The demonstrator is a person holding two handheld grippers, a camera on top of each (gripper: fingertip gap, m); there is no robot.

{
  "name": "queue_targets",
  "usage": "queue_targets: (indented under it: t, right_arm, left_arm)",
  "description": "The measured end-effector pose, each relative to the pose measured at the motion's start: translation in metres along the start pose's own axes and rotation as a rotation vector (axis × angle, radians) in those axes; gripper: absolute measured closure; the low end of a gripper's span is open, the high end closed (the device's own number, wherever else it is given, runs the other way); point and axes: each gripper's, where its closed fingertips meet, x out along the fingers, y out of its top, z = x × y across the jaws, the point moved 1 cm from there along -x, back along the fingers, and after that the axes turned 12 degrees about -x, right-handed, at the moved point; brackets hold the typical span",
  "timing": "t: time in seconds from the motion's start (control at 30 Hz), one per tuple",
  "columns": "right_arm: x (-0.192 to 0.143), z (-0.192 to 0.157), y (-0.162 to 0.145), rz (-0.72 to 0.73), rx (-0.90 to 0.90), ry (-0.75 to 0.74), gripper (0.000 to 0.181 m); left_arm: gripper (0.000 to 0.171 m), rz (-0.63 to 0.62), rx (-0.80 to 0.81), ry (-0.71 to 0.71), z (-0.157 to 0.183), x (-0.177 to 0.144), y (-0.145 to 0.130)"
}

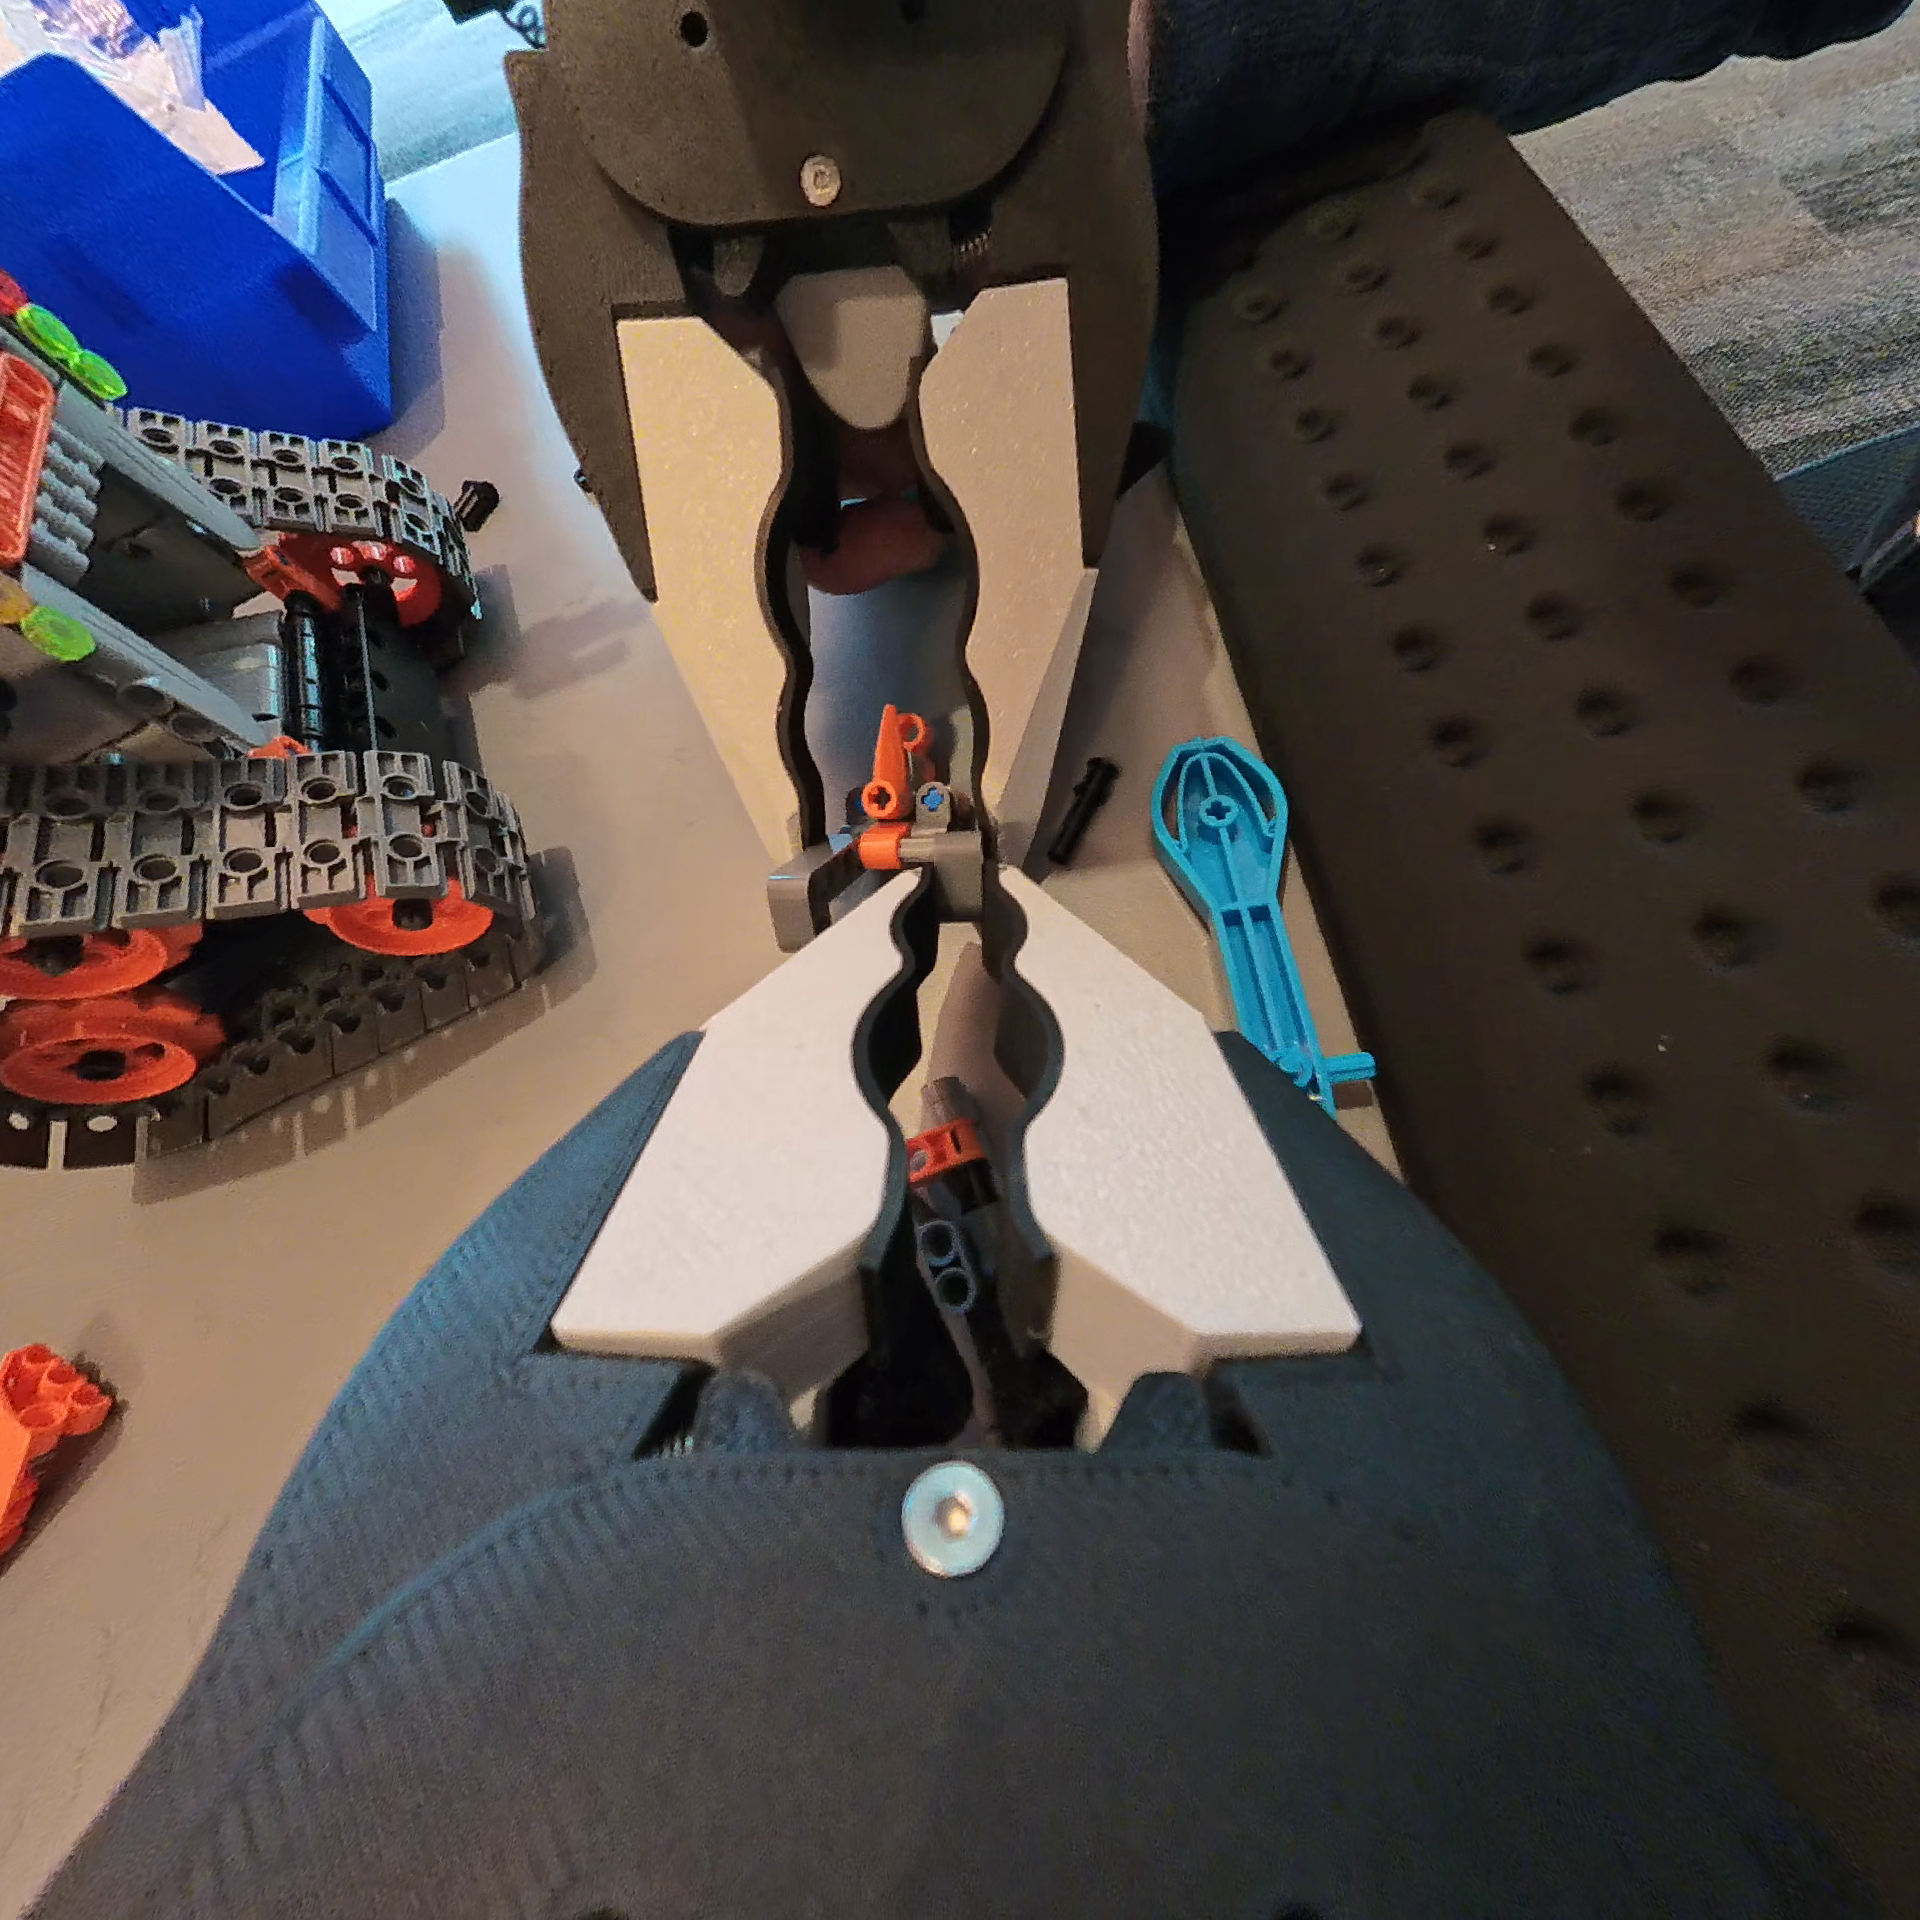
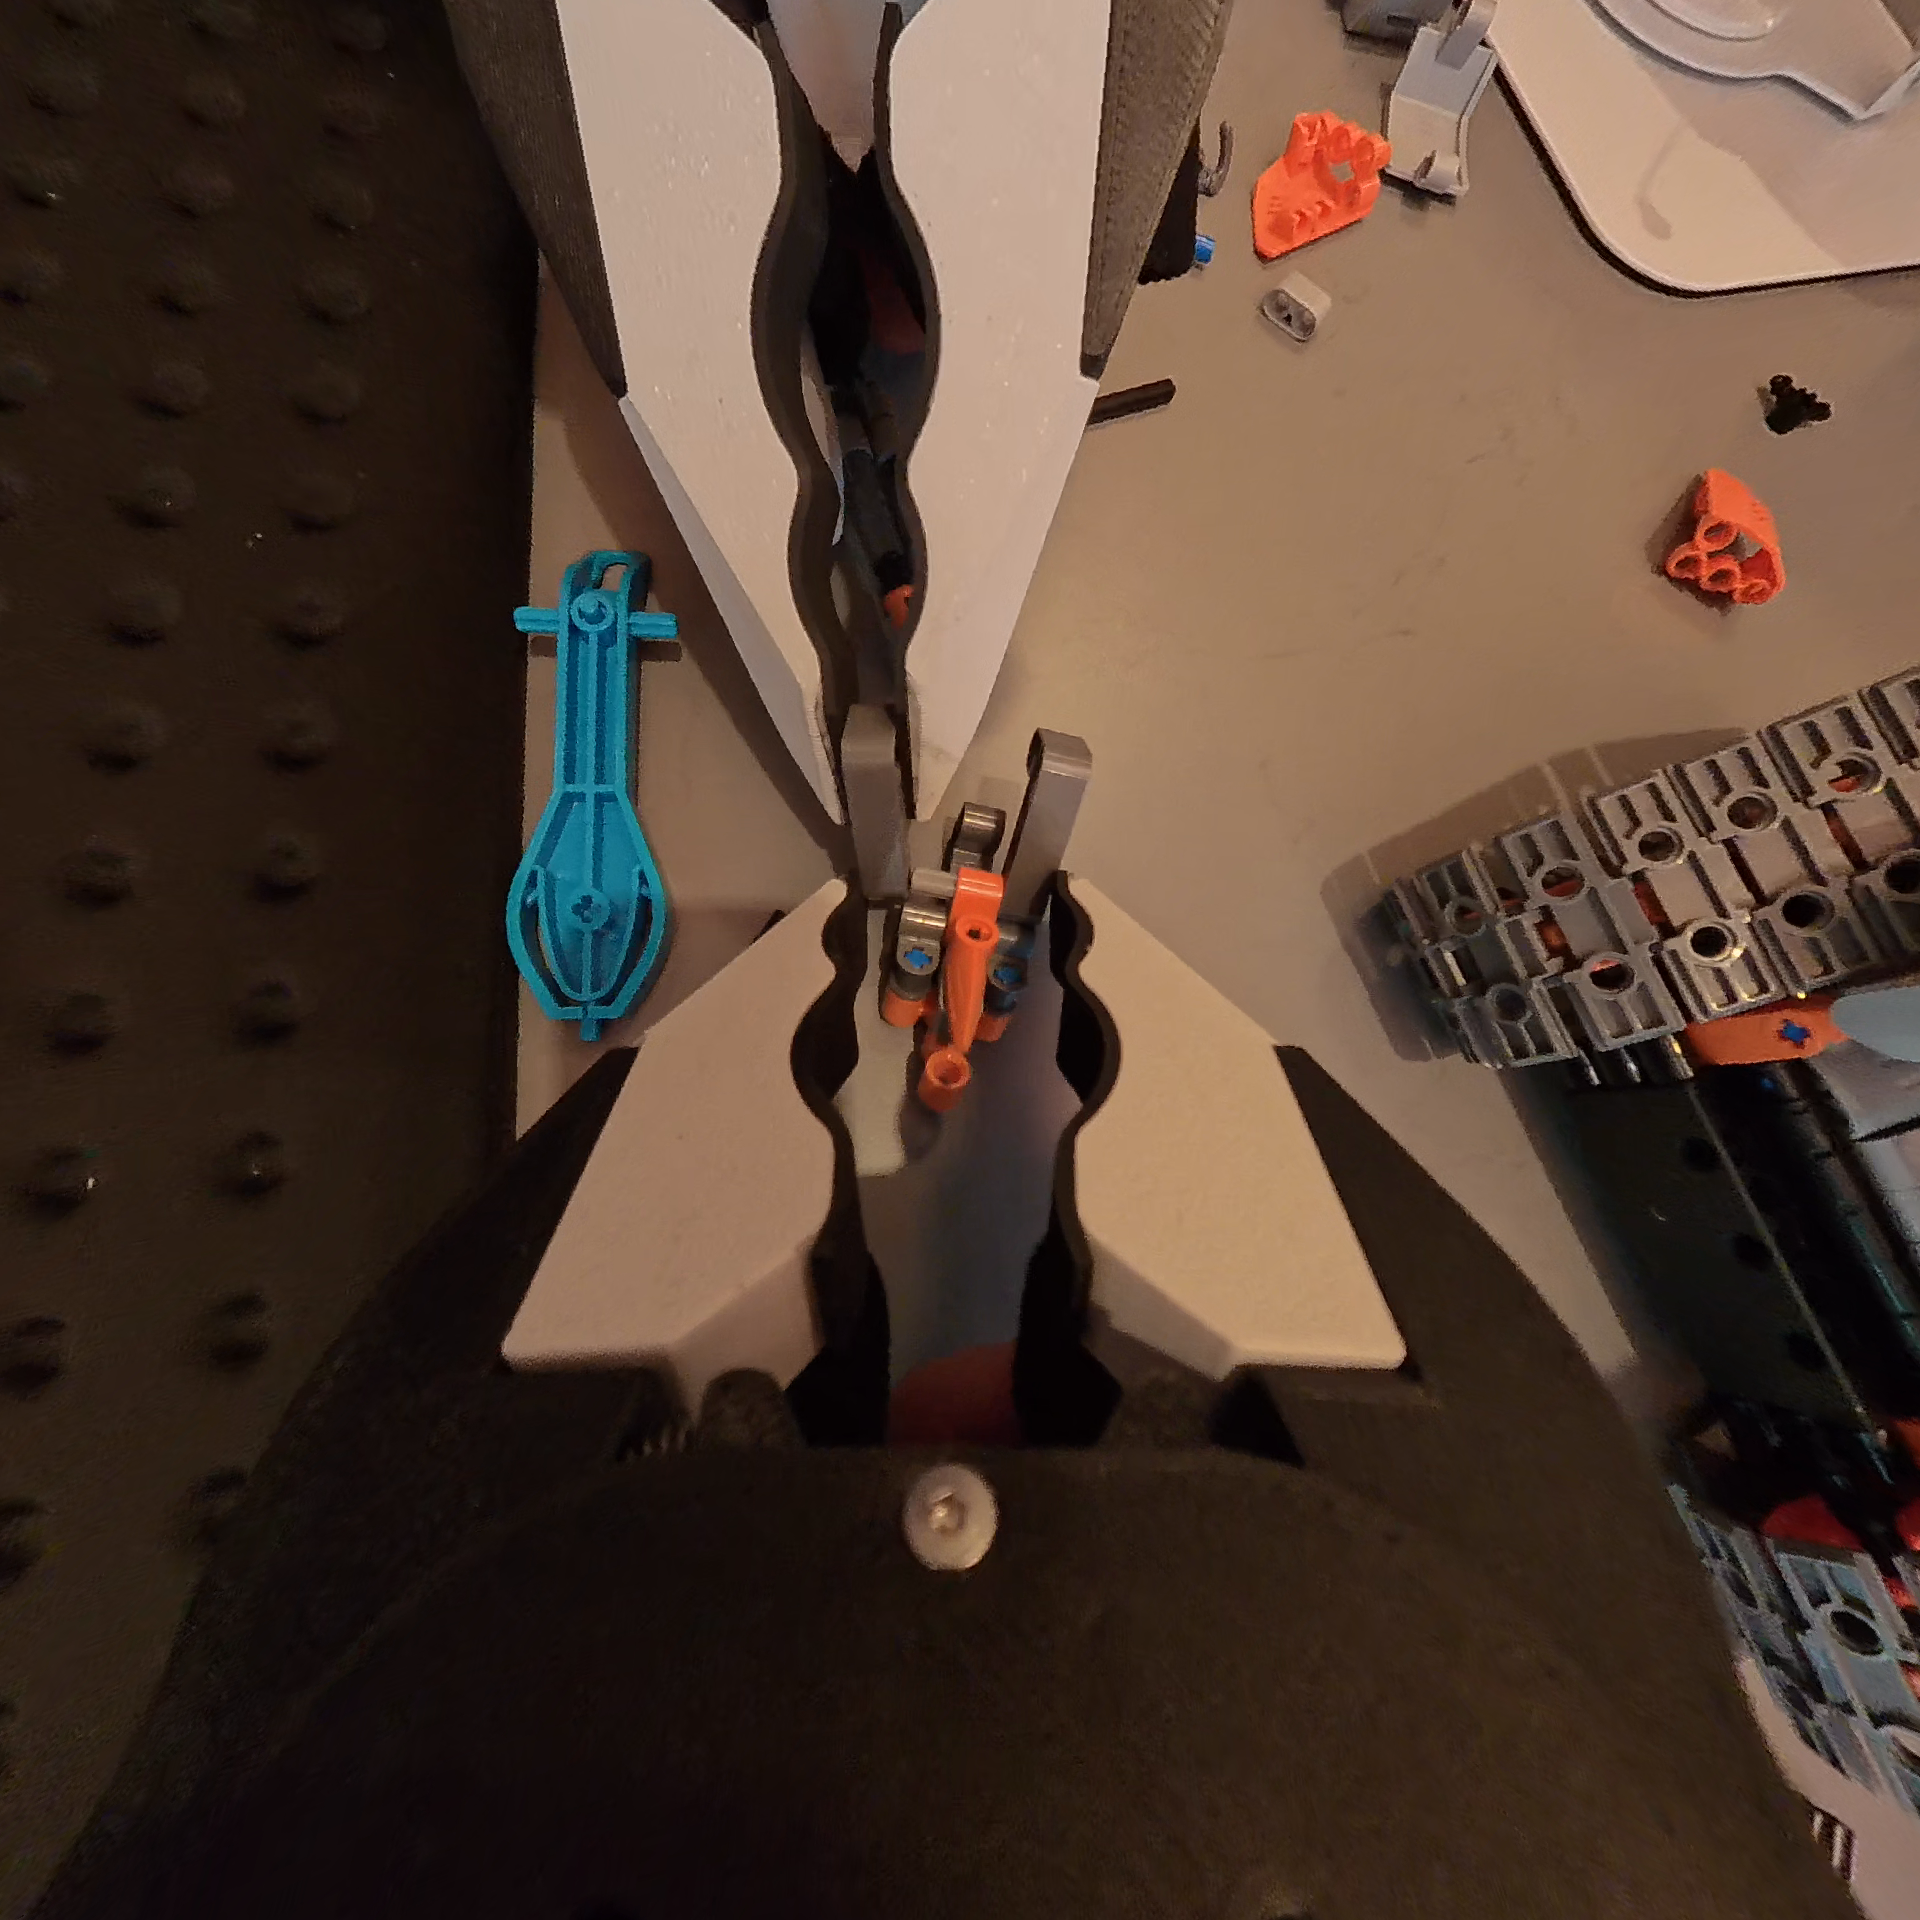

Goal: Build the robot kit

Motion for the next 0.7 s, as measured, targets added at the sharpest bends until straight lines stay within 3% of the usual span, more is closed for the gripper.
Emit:
queue_targets:
  t: [0.7]
  right_arm:
    - [0.001, -0.0055, 0.0023, 0.017, -0.034, 0.07, 0.15]
  left_arm:
    - [0.166, 0.0, -0.01, -0.077, 0.0037, -0.0005, -0.0011]
